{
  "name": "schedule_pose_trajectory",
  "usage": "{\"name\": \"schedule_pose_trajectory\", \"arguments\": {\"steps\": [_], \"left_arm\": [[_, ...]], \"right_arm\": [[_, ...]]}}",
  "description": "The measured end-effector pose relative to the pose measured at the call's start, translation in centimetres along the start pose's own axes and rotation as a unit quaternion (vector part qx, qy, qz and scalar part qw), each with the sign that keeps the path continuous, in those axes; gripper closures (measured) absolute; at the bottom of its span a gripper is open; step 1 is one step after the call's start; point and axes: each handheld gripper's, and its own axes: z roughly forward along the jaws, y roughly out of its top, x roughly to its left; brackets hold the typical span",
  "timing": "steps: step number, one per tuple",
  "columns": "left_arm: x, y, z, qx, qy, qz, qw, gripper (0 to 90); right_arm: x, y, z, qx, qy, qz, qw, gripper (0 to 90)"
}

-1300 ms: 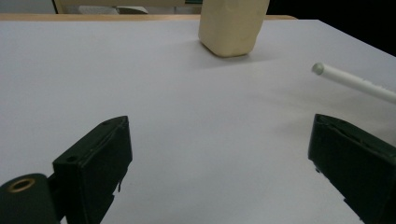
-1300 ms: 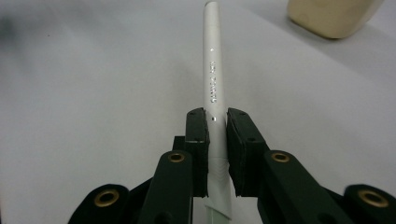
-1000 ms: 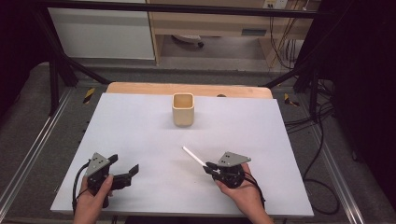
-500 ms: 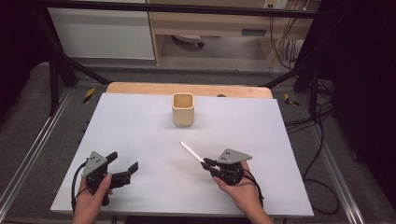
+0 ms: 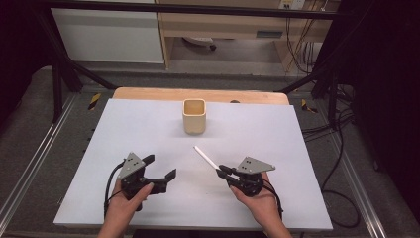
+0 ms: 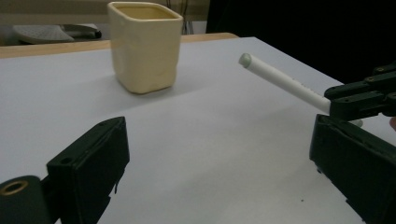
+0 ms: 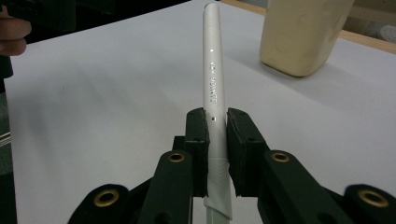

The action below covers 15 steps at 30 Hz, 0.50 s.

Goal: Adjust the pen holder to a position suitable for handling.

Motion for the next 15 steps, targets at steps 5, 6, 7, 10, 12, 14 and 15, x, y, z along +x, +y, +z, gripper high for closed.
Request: {"name": "schedule_pose_trajectory", "arguments": {"steps": [5, 6, 7, 10, 12, 14, 15], "left_arm": [[-1.5, 1.0, 1.4, -0.004, -0.02, 0.007, 0.9998, 5.2], [-1.7, 1.3, 1.6, -0.004, -0.024, 0.008, 0.9997, 5.2], [-1.9, 1.5, 1.9, -0.004, -0.029, 0.004, 0.9995, 5.2], [-2.2, 2.4, 2.7, -0.011, -0.044, -0.011, 0.9989, 5.4], [-2.4, 3.0, 3.1, -0.015, -0.048, -0.014, 0.9986, 5.5], [-2.7, 3.6, 3.4, -0.02, -0.052, -0.014, 0.9984, 5.5], [-2.8, 3.9, 3.6, -0.022, -0.055, -0.018, 0.9981, 5.5]], "right_arm": [[-0.3, 0.0, -0.4, -0.007, -0.002, 0.005, 1.0, 79.2], [-0.3, 0.1, -0.5, -0.009, -0.002, 0.003, 1.0, 79.2], [-0.4, 0.2, -0.6, -0.011, -0.003, 0.001, 0.9999, 79.2], [-0.4, 0.4, -0.9, -0.019, -0.006, 0.002, 0.9998, 79.2], [-0.5, 0.4, -1.2, -0.022, -0.01, 0.004, 0.9997, 79.2], [-0.6, 0.3, -1.3, -0.025, -0.014, 0.007, 0.9996, 79.2], [-0.7, 0.3, -1.4, -0.026, -0.015, 0.009, 0.9995, 79.1]]}}
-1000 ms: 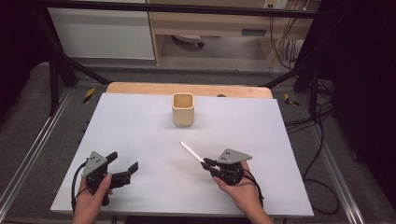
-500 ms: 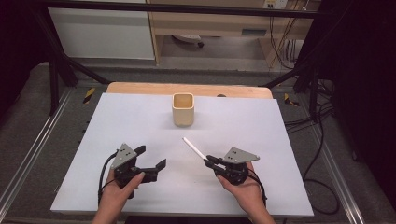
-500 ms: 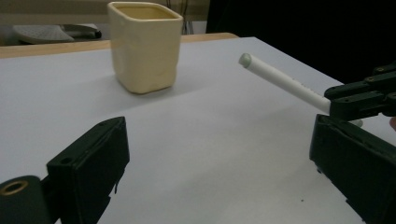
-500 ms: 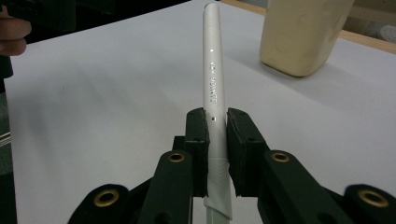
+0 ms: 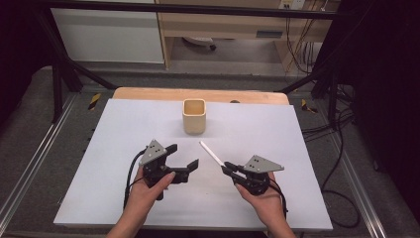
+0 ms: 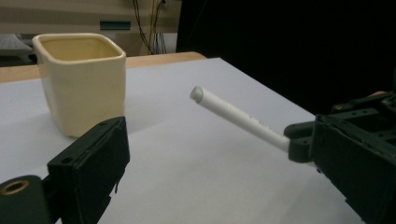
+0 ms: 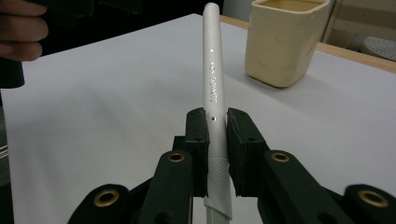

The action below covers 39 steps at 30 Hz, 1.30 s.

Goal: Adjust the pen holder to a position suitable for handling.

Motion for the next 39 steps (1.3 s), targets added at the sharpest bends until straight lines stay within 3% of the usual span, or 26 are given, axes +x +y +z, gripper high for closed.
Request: {"name": "schedule_pose_trajectory", "arguments": {"steps": [12, 20, 29, 39], "left_arm": [[-0.6, 0.7, 1.7, -0.012, -0.04, -0.055, 0.9976, 5.5], [-0.8, 1.1, 2.9, -0.002, -0.05, -0.059, 0.997, 6.3], [-0.9, 1.1, 3.5, -0.013, -0.036, -0.069, 0.9969, 8.9], [-0.9, 0.8, 4.2, -0.005, -0.034, -0.075, 0.9966, 10.6]], "right_arm": [[0.0, 0.0, 0.0, -0.011, -0.001, 0.007, 0.9999, 79.1], [0.2, 0.0, 0.1, -0.013, 0.0, 0.006, 0.9999, 79.1], [0.2, -0.2, 0.3, -0.015, 0.003, 0.015, 0.9998, 79.1], [0.2, -0.1, 0.1, -0.022, 0.005, 0.02, 0.9995, 79.2]]}}
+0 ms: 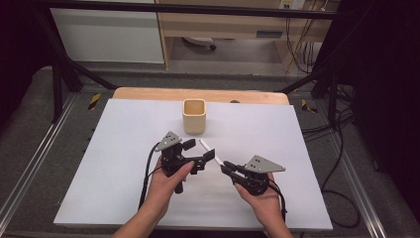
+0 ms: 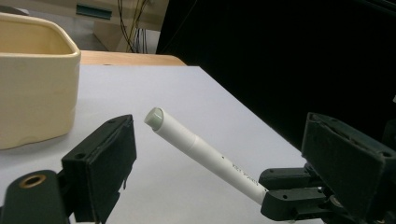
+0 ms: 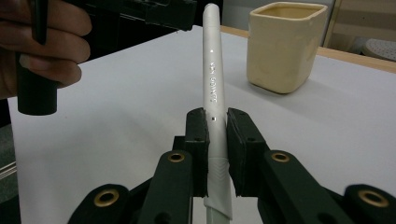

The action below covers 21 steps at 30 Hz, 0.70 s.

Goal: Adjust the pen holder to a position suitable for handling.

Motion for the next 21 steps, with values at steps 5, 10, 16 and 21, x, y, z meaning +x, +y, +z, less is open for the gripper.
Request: {"name": "schedule_pose_trajectory", "arguments": {"steps": [5, 10, 16, 21], "left_arm": [[-0.1, -0.2, 0.4, 0.001, -0.004, -0.007, 1.0, 12.6], [0.0, -0.3, 0.7, 0.0, -0.005, -0.017, 0.9998, 15.2], [-0.1, -0.4, 0.9, -0.004, -0.009, -0.024, 0.9997, 16.8], [-0.2, -0.5, 1.1, -0.003, -0.009, -0.022, 0.9997, 18.9]], "right_arm": [[0.0, 0.0, 0.0, -0.003, 0.002, 0.007, 1.0, 79.1], [-0.1, -0.1, 0.0, -0.01, 0.007, 0.013, 0.9998, 79.2], [-0.2, -0.1, 0.0, -0.011, 0.003, 0.018, 0.9998, 79.1], [-0.4, -0.1, -0.1, -0.012, 0.004, 0.021, 0.9997, 79.2]]}}
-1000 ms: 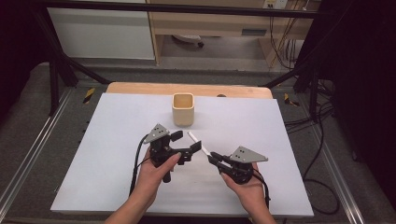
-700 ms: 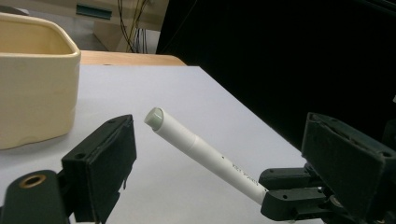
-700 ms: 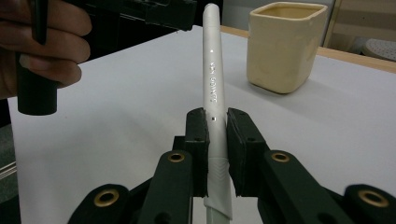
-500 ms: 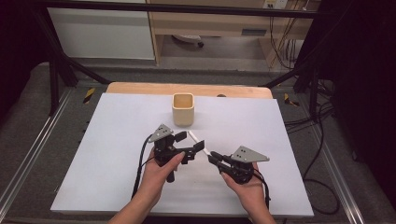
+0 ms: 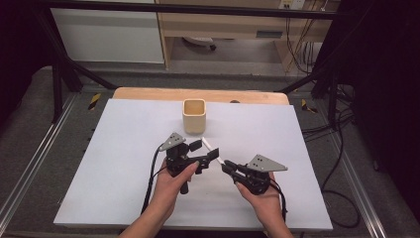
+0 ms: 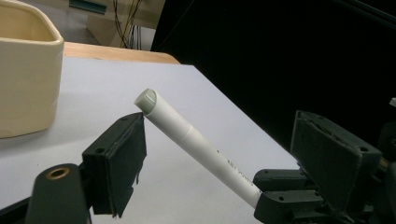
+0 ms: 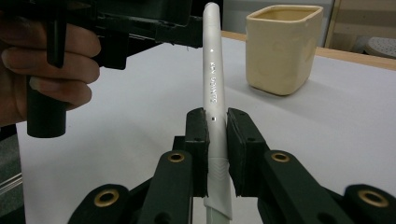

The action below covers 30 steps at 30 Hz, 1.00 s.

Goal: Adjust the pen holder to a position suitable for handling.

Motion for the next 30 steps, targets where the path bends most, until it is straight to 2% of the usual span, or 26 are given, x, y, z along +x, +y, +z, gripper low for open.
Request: {"name": "schedule_pose_trajectory", "arguments": {"steps": [8, 13, 21, 23, 26, 30], "left_arm": [[0.28, -0.1, 0.4, 0.0, -0.005, -0.012, 0.9999, 28.7], [0.29, -0.19, 0.74, -0.009, -0.022, -0.029, 0.9993, 46.4], [-0.25, -0.4, 1.0, -0.016, -0.03, -0.019, 0.9992, 71.7], [-0.3, -0.39, 0.99, -0.017, -0.038, -0.025, 0.9988, 76.9], [-0.38, -0.39, 0.98, -0.017, -0.042, -0.037, 0.9983, 78.3], [-0.42, -0.44, 0.96, -0.017, -0.041, -0.035, 0.9984, 78.5]], "right_arm": [[0.09, -0.02, 0.1, -0.001, 0.005, 0.005, 1.0, 79.2], [0.38, -0.07, 0.33, 0.002, 0.002, -0.001, 1.0, 79.2], [0.54, -0.28, 0.82, 0.012, 0.001, -0.001, 0.9999, 79.2], [0.56, -0.3, 0.85, 0.013, 0.001, -0.002, 0.9999, 79.1], [0.58, -0.32, 0.88, 0.013, 0.002, -0.003, 0.9999, 79.1], [0.53, -0.34, 0.91, 0.014, 0.004, -0.003, 0.9999, 79.1]]}}
